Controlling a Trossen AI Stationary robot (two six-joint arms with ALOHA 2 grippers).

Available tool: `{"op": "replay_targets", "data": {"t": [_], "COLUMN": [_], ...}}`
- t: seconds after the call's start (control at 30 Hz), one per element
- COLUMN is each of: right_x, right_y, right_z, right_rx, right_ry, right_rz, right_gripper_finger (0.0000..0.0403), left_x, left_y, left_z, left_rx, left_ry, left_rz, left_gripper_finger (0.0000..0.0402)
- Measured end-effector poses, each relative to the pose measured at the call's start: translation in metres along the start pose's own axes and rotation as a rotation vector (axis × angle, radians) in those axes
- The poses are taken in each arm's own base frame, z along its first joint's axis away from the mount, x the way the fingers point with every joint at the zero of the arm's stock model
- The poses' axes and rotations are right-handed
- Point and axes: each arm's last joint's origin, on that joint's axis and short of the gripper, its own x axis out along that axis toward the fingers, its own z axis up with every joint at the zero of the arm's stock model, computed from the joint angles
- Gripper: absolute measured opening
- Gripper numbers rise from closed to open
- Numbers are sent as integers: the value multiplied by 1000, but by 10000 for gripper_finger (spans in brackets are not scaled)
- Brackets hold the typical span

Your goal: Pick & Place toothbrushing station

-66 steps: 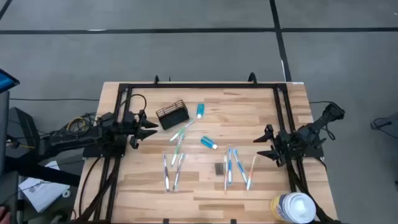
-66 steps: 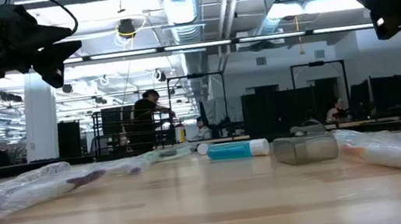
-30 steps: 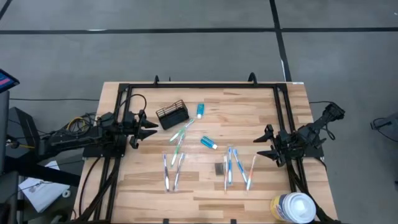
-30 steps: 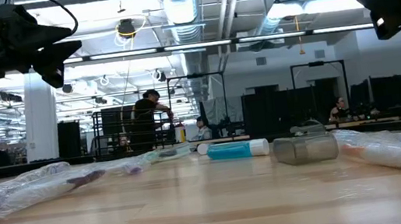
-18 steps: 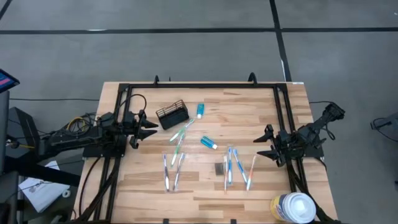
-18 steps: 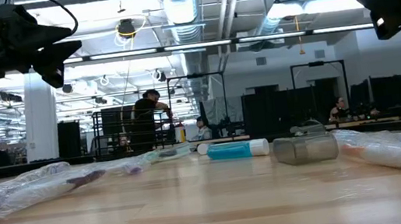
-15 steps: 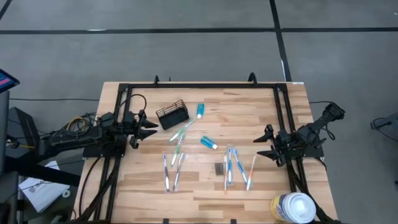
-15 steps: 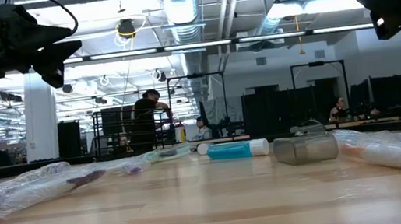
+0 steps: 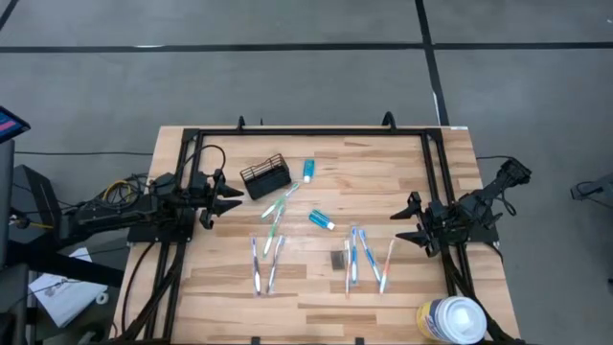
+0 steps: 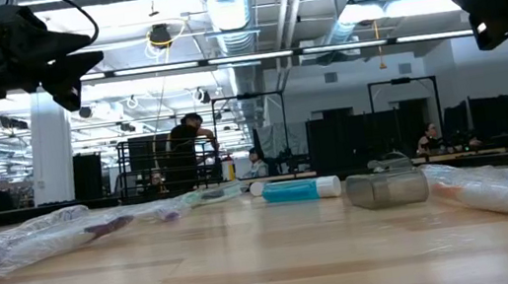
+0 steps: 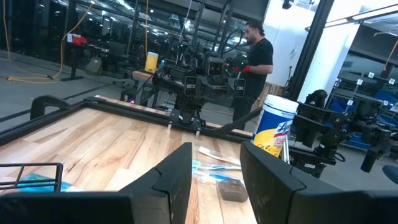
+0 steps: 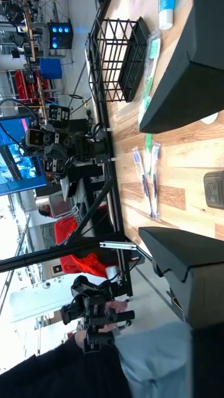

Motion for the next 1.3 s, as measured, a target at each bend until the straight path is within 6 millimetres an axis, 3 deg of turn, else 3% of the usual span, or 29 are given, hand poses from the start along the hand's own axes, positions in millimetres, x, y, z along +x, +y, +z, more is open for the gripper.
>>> {"op": "replay_targets", "data": {"t": [0.6,0.87,1.3], "right_x": [0,0,0], "right_y": [0,0,0], "right_z": [0,0,0], "right_rx": [0,0,0], "right_ry": [0,0,-1], "right_rz": [0,0,-4], "right_gripper_finger": [248,248,248], "left_x": [0,0,3], "left_y": [0,-1,5], "left_z": [3,5,3], "left_rx": [8,-88,-131], "left_ry": [-32,-48,-66], "left_rz": [1,-5,131], "left_gripper_finger": [131,131,131]}}
